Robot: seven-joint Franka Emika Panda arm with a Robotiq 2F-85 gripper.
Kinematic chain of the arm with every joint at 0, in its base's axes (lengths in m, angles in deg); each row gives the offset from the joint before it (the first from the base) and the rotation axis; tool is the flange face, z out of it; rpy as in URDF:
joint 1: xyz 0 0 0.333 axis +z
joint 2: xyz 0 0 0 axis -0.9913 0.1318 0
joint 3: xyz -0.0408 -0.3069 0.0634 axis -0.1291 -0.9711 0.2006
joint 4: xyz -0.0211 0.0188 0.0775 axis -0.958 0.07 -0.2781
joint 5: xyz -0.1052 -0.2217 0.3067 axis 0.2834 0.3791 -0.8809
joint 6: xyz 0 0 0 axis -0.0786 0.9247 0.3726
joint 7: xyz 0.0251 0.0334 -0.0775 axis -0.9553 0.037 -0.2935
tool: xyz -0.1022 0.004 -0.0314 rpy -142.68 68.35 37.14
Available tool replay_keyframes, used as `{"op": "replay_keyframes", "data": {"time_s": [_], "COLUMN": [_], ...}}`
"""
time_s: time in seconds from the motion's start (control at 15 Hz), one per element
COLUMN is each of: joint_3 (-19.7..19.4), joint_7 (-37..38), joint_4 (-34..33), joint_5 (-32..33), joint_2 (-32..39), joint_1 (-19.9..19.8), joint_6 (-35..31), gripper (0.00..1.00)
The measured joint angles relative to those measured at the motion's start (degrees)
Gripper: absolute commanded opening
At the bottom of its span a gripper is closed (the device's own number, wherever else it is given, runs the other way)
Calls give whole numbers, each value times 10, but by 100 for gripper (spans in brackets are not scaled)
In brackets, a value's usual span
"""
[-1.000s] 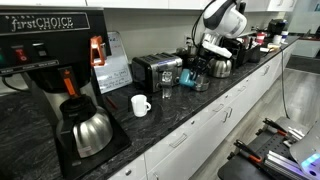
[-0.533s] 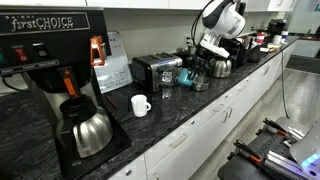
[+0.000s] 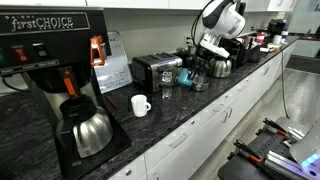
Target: Pour the contents of the blue cup into the silver pot
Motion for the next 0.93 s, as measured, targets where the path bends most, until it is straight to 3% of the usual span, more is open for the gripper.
{"op": "replay_keyframes", "data": {"time_s": [0.47,0.93], "joint_3": [-13,-33], "joint_7": [41,71], "joint_4": [1,-8], "joint_5": [-11,-116], "joint_2": [1,3], "joint_1": [-5,-16], "joint_6": [9,60], "gripper": [5,5]}}
